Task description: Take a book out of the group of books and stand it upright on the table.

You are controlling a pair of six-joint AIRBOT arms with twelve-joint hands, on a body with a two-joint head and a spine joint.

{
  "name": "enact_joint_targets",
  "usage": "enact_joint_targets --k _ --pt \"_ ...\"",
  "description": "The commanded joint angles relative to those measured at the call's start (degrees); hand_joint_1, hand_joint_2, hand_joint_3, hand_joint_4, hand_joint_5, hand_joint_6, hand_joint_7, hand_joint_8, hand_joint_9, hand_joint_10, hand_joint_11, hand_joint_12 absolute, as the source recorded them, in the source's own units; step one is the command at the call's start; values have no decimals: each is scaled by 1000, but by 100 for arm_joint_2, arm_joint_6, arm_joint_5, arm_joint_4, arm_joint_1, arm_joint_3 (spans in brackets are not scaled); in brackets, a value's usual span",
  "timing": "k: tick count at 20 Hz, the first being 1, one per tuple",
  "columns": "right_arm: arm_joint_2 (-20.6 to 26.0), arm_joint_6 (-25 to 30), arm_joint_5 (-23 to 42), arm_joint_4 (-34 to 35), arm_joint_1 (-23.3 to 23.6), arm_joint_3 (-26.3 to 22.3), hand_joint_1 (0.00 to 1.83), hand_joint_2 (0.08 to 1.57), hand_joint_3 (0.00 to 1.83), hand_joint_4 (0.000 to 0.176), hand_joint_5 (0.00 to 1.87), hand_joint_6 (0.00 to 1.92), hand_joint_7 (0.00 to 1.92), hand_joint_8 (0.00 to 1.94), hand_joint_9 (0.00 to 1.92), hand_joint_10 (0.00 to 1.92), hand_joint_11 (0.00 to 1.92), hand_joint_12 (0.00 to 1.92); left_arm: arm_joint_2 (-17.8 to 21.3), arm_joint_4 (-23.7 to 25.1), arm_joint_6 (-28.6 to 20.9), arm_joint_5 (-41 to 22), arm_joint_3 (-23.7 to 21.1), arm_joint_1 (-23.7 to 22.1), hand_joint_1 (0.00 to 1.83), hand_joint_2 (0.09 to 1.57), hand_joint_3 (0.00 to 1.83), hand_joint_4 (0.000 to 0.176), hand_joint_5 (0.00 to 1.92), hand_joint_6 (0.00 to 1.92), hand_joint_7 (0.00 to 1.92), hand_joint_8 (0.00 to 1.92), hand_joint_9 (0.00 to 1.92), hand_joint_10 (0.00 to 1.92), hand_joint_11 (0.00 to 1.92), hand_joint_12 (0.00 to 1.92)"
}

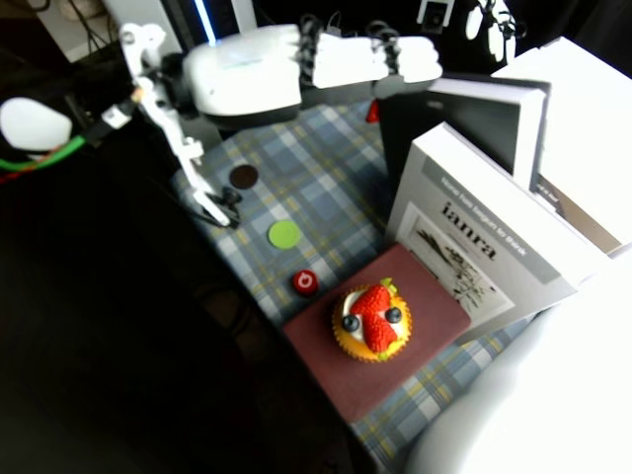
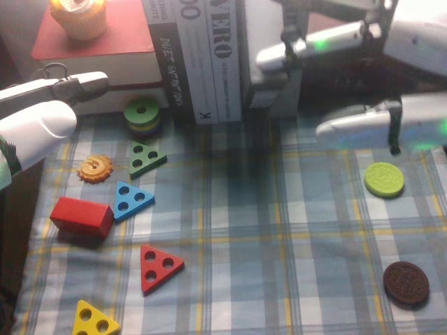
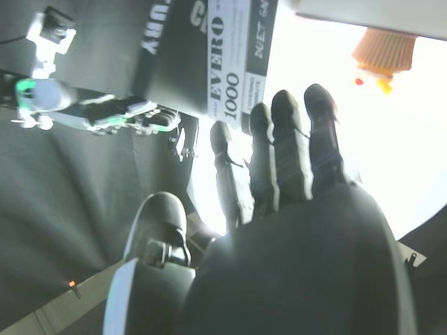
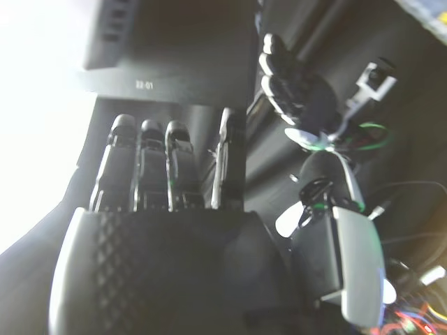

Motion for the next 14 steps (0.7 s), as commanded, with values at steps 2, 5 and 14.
enact_joint_targets --k 2,5,14 --pt "122 -26 816 204 -98 -150 58 1226 13 176 629 8 34 1 0 0 0 0 30 -5 -95 -748 0 13 19 1339 5 125 483 3 308 1 246 1 8 306" --pt "361 -27 1543 99 -427 -445 232 1246 9 125 716 23 33 6 0 0 0 0 28 -110 -109 -807 -40 128 23 1351 6 116 481 1 299 0 241 0 3 312" --pt "347 279 2336 92 -539 -453 651 1196 0 155 384 31 0 0 0 0 0 0 -28 -242 -167 -1100 51 160 20 1358 0 144 475 0 262 0 233 0 0 338"
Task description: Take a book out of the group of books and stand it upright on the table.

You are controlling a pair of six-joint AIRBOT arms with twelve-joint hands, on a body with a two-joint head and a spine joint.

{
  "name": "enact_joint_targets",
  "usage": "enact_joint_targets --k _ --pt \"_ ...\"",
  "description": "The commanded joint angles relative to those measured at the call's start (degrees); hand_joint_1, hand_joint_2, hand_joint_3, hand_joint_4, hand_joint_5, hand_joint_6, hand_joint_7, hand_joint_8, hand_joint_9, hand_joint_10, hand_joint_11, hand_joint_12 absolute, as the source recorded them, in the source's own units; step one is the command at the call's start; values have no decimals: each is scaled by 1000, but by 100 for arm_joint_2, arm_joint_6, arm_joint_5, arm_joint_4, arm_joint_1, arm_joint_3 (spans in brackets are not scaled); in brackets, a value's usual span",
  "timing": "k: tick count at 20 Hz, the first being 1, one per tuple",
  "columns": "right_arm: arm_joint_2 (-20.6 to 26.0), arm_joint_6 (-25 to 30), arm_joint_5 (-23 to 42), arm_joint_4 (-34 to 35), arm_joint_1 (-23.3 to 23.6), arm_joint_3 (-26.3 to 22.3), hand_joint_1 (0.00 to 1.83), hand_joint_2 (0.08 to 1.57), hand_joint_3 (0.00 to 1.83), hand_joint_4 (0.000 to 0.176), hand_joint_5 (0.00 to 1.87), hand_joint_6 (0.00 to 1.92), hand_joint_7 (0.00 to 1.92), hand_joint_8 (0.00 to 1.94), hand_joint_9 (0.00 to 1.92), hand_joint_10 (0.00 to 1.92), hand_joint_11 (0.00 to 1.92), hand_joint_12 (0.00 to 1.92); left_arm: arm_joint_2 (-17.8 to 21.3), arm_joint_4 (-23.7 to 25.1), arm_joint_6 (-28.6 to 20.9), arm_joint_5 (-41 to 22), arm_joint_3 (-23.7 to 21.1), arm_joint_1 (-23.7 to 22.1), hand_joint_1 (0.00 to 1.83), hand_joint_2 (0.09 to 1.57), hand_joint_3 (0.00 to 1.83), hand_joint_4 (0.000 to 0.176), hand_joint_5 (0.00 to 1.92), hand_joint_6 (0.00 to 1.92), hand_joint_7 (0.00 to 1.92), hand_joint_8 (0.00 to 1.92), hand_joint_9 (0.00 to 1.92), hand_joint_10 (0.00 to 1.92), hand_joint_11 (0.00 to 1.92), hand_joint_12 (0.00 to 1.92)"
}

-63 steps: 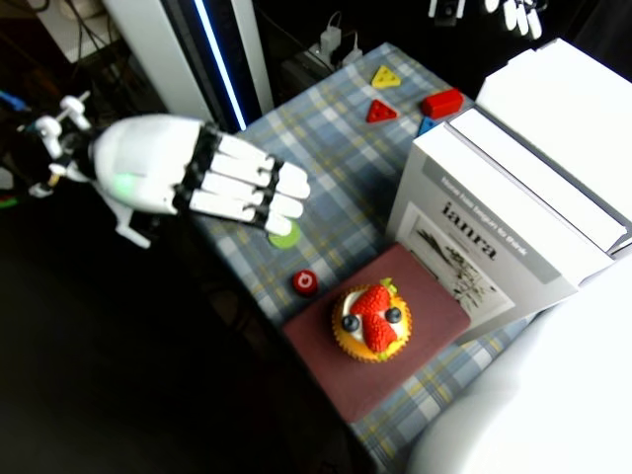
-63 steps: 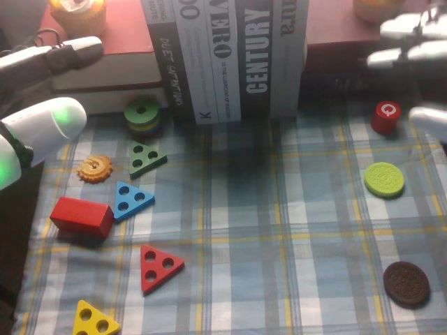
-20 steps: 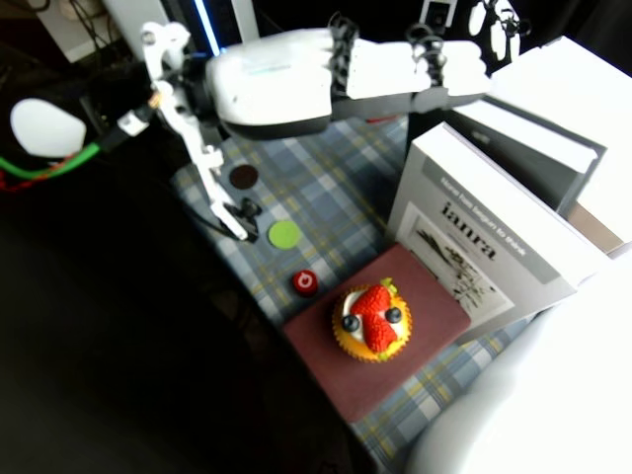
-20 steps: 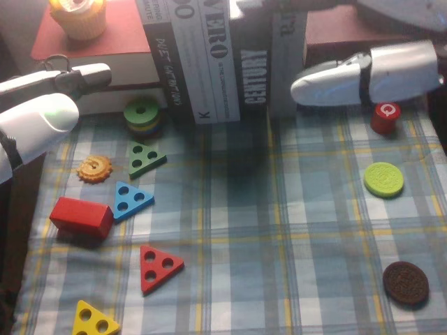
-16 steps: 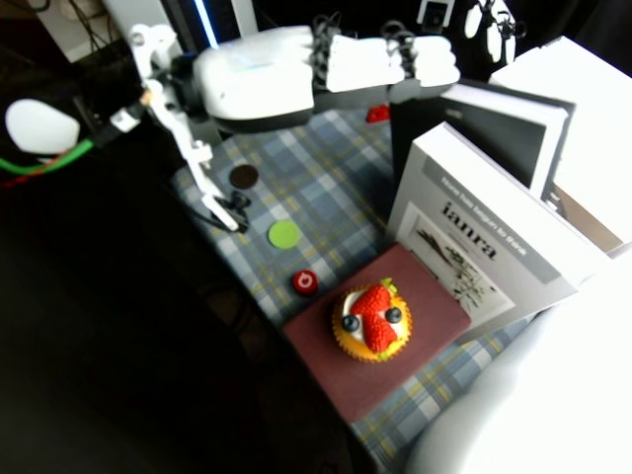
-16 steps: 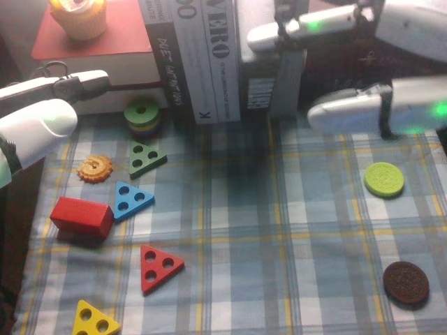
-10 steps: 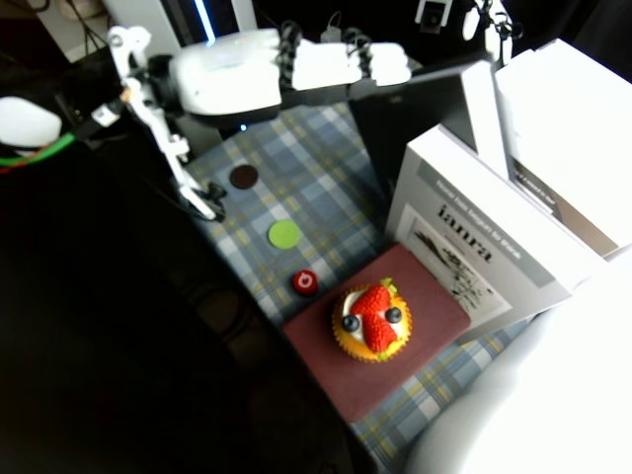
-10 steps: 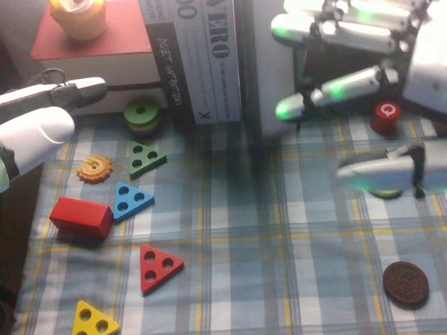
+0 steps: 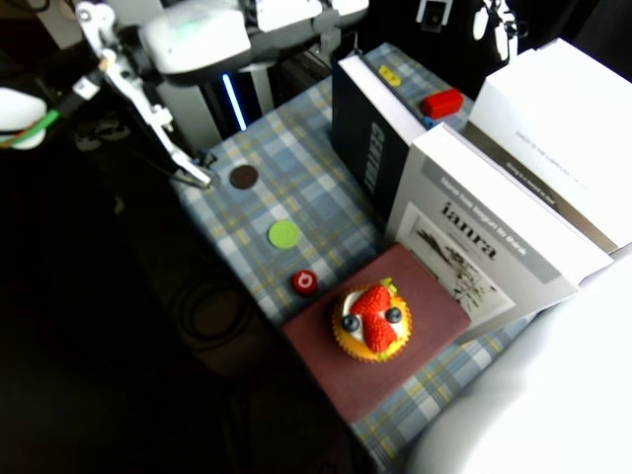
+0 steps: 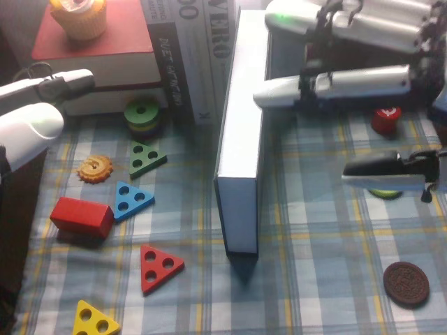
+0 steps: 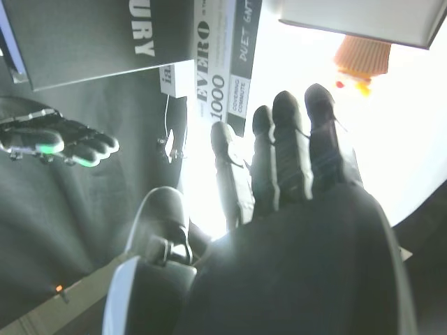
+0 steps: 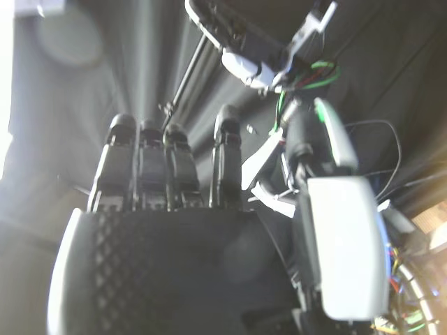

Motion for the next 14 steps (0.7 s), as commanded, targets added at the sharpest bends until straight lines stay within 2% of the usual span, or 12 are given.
enact_joint_targets --k 1,2,3,4,5,6,7,9,10,11,12,14 --pt "-45 -110 784 508 -76 13 642 1245 14 46 403 38 55 19 0 0 0 0 -39 -41 -191 -970 74 -14 3 1371 1 111 492 1 302 2 269 4 0 380" --pt "-56 -142 824 613 -132 21 464 1244 12 0 416 51 178 18 97 31 11 27 -44 -49 -233 -1024 93 -15 45 1372 0 93 485 2 310 2 281 5 0 384" --pt "-119 -171 979 950 -297 69 92 1393 207 0 262 9 158 3 81 8 1 192 -61 -75 -454 -1217 163 -18 85 1361 0 86 488 1 335 3 298 5 0 446" --pt "-190 -167 1145 1258 -470 126 219 1270 149 0 383 51 242 14 127 17 0 268 -72 -105 -641 -1420 216 -18 167 1347 0 74 465 5 353 6 315 8 0 479" --pt "-247 -167 1308 1552 -612 175 400 1180 84 52 539 104 281 12 162 20 0 327 -75 -131 -746 -1577 251 -17 310 1343 0 31 461 1 416 9 361 6 28 611" --pt "-306 -167 1462 1829 -754 231 480 1154 48 43 589 95 242 2 79 3 0 65 -75 -149 -809 -1746 270 -17 378 1344 0 16 440 1 428 6 360 2 38 630" --pt "-376 -167 1620 2160 -898 311 366 1200 27 31 524 42 269 1 93 4 14 26 -73 -165 -831 -1941 281 -28 376 1352 0 6 395 0 425 2 349 4 81 510" --pt "-443 -166 1773 2533 -1064 397 368 1177 0 110 462 2 290 0 165 3 0 434 -79 -166 -915 -1973 323 -127 359 1331 0 0 350 0 410 1 351 7 152 368" --pt "-468 -165 1876 2745 -1186 426 368 1216 0 93 421 0 294 0 181 4 0 435 -105 -101 -942 -1973 363 -211 391 1308 2 0 350 0 412 0 348 1 149 306" --pt "-480 -165 1970 2954 -1306 441 351 1253 13 59 379 0 279 0 201 9 0 439 -126 -57 -941 -1973 375 -274 426 1289 0 0 302 0 383 0 349 1 109 274" --pt "-491 -165 2025 3063 -1372 449 334 1267 12 52 351 0 269 0 213 8 0 466 -141 -28 -947 -1974 380 -305 419 1279 0 0 275 0 363 0 349 0 89 260" --pt "-510 -161 2204 3352 -1535 477 341 1243 0 76 264 0 227 0 205 2 0 442 -182 21 -1029 -1974 415 -386 378 1271 0 0 243 0 330 1 338 0 166 294"
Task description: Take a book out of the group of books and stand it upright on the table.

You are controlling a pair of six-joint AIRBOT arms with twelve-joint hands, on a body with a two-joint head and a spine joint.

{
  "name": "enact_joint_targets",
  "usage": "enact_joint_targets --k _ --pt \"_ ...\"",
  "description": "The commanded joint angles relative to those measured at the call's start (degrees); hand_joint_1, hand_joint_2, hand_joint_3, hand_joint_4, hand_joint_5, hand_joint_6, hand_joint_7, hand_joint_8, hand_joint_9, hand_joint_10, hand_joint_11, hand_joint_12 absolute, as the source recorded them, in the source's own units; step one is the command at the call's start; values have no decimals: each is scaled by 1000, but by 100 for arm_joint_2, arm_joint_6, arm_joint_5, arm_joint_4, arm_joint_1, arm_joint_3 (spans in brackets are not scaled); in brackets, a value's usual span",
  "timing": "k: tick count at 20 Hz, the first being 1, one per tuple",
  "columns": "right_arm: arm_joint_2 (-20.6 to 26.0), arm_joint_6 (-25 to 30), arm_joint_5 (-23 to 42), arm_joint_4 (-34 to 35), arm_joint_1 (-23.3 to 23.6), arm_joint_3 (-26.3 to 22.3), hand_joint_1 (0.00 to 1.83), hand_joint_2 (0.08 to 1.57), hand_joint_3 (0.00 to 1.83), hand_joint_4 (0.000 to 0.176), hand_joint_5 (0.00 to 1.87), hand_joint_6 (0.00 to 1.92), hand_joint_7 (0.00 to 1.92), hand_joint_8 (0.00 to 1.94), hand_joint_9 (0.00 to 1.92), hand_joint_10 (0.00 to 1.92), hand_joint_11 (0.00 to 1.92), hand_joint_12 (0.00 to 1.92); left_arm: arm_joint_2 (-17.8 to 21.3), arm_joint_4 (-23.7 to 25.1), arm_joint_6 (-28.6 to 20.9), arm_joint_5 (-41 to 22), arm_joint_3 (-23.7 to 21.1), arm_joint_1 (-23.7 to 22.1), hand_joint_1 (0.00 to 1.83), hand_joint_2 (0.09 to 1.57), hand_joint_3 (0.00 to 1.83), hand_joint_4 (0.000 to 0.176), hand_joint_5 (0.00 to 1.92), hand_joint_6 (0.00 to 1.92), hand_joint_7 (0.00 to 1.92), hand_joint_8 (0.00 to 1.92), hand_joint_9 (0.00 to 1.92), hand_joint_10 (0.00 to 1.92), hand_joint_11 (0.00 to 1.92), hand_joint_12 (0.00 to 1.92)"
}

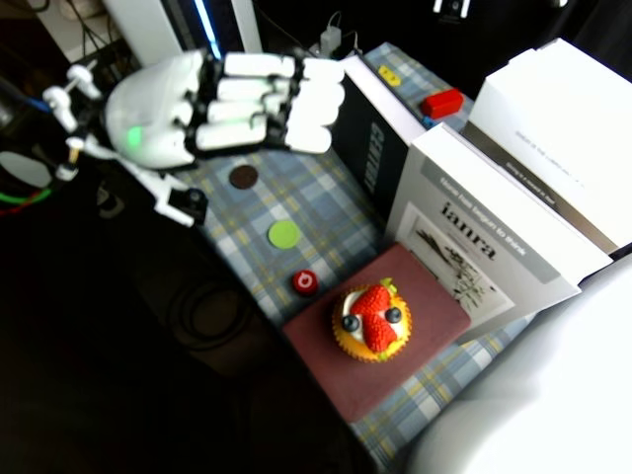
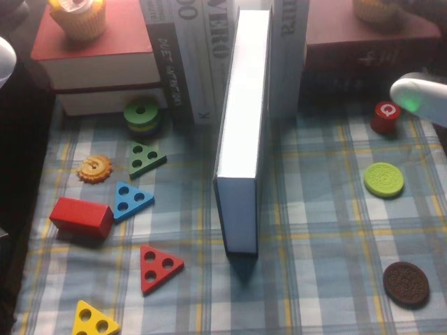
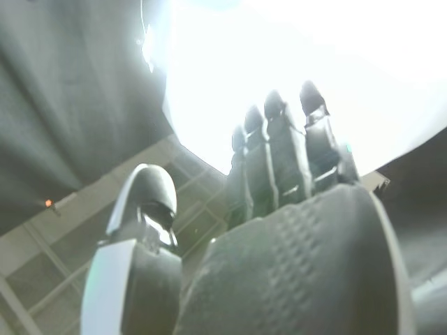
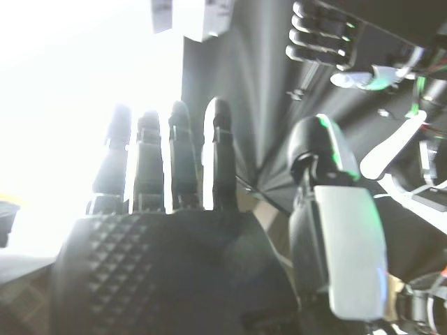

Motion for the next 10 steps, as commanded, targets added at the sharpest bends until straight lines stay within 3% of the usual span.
enact_joint_targets --k 1,2,5,7,8,9,10 --pt "-4 21 883 198 -2 42 386 1238 0 84 240 0 247 7 230 10 0 447 -17 35 -87 -715 54 -73 356 1276 0 0 217 0 340 4 344 2 191 313" --pt "-3 22 904 327 -67 51 420 1242 0 77 206 0 283 10 266 14 0 519 -35 -36 -113 -715 84 -79 348 1277 0 0 214 0 381 4 386 1 173 407" --pt "-39 387 1059 730 -343 242 555 1233 0 29 171 4 348 19 297 14 0 550 -106 -96 -554 -715 242 -99 428 1265 0 0 154 0 349 0 429 2 58 770" --pt "-75 723 1458 882 -524 321 613 1218 0 34 177 6 358 18 292 10 0 546 -86 -47 -713 -716 282 -147 402 1266 0 0 153 0 345 0 435 3 65 799" --pt "-70 772 1580 911 -551 317 635 1243 0 12 179 5 368 12 320 14 0 662 -76 -5 -765 -717 301 -197 447 1268 0 0 66 0 236 0 384 0 12 739" --pt "-47 814 1826 892 -590 287 622 1259 3 0 161 3 388 9 367 20 0 795 -58 150 -775 -717 321 -329 425 1303 10 28 30 2 132 3 288 3 2 609" --pt "-28 794 1976 860 -606 256 638 1240 0 0 170 5 400 6 409 23 0 906 -51 263 -765 -717 326 -416 336 1376 2 84 51 2 98 0 207 0 48 433"
